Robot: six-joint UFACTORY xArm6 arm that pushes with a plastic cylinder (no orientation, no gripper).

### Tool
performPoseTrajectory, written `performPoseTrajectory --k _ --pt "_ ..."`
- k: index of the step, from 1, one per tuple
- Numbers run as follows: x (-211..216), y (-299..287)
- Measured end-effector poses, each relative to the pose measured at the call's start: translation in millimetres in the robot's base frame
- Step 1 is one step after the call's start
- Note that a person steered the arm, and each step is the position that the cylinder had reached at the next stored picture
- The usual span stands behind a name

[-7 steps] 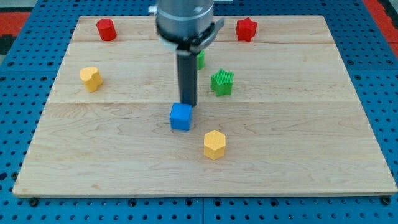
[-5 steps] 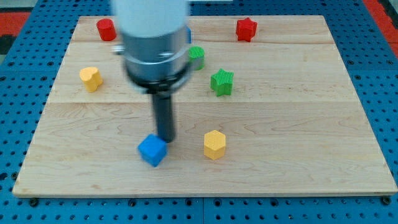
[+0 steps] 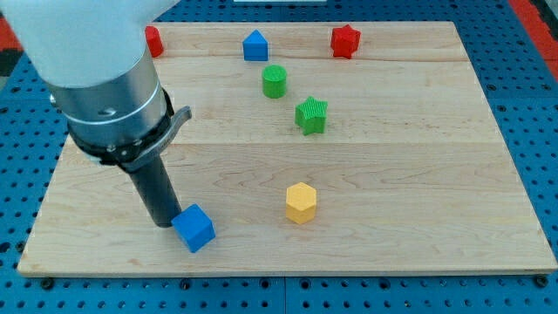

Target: Push the blue cube diagonal to the top right side of the yellow hexagon

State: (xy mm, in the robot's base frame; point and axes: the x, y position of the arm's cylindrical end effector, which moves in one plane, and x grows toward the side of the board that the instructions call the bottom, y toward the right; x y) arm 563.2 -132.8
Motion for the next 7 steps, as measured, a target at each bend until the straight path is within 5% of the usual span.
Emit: performPoseTrajectory --k 1,3,4,7 --pt "26 1" --pt "8 168" --pt "5 204" --pt "-87 286"
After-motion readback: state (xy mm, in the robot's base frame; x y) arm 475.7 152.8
